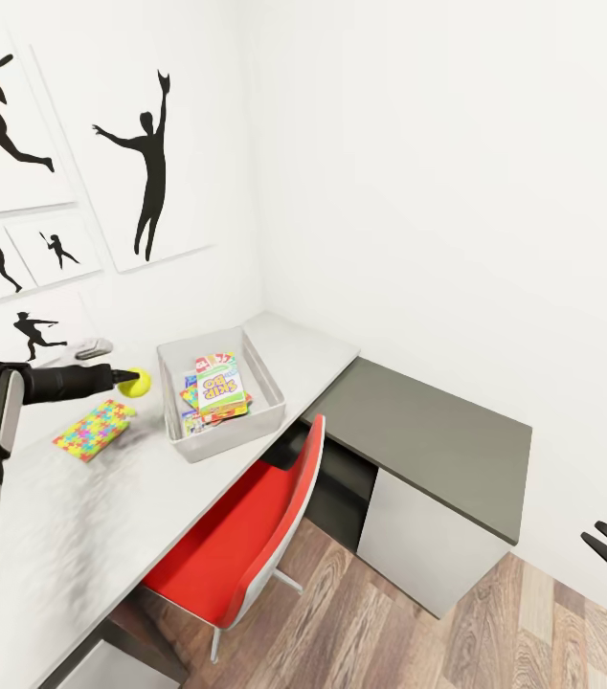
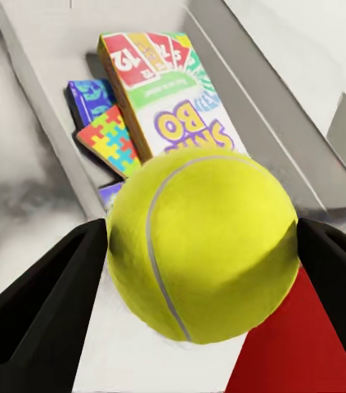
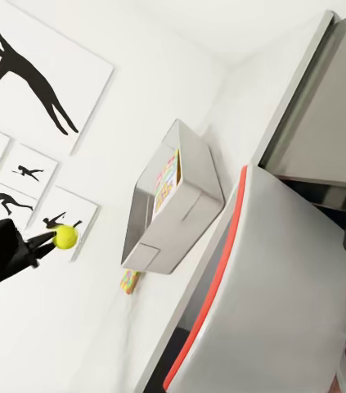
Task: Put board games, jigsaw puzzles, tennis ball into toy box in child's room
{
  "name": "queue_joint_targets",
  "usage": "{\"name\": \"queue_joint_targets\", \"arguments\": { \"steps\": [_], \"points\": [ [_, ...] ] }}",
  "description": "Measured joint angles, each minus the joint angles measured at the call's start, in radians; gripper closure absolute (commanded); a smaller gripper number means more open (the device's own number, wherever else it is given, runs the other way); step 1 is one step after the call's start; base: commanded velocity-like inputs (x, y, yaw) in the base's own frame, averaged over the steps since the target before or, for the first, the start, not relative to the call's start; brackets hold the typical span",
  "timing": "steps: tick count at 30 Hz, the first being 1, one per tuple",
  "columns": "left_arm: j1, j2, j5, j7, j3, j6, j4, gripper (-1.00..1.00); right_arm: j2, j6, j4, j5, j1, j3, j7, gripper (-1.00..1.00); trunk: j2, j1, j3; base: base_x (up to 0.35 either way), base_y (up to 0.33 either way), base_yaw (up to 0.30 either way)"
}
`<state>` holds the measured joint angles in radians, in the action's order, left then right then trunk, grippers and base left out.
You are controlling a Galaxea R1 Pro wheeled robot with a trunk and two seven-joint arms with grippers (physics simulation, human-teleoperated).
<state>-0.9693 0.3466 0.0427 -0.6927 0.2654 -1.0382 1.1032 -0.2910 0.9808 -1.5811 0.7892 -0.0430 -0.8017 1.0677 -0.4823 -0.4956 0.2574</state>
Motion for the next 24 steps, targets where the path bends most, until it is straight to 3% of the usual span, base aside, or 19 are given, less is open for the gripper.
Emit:
{"name": "queue_joint_targets", "arguments": {
  "steps": [6, 11, 16, 18, 24],
  "points": [
    [-0.043, -0.019, -0.001, 0.069, -0.001, 0.003, -0.068, 1.00, 0.000, 0.000, 0.000, 0.000, 0.000, 0.000, 0.000, -1.00, 0.000, 0.000, 0.000, 0.000, 0.000, 0.000],
    [-0.059, -0.062, 0.001, 0.144, -0.003, 0.007, -0.092, 1.00, 0.000, 0.000, 0.000, 0.000, 0.000, 0.000, 0.000, -1.00, 0.000, 0.000, 0.000, 0.000, 0.000, 0.000],
    [-0.071, -0.121, 0.000, 0.244, -0.004, 0.008, -0.101, 1.00, -0.001, 0.000, 0.000, 0.000, 0.000, 0.000, 0.000, -1.00, 0.000, 0.000, 0.000, 0.000, 0.000, 0.000],
    [-0.071, -0.128, 0.000, 0.252, -0.005, 0.008, -0.100, 1.00, -0.001, 0.000, 0.000, 0.000, 0.000, 0.000, 0.000, -1.00, 0.000, 0.000, 0.000, 0.000, 0.000, 0.000],
    [-0.073, -0.138, 0.000, 0.271, -0.061, 0.009, -0.099, 1.00, -0.002, 0.000, 0.000, 0.000, 0.000, 0.000, 0.000, -1.00, 0.000, 0.000, 0.000, 0.005, 0.000, 0.000]
  ]
}}
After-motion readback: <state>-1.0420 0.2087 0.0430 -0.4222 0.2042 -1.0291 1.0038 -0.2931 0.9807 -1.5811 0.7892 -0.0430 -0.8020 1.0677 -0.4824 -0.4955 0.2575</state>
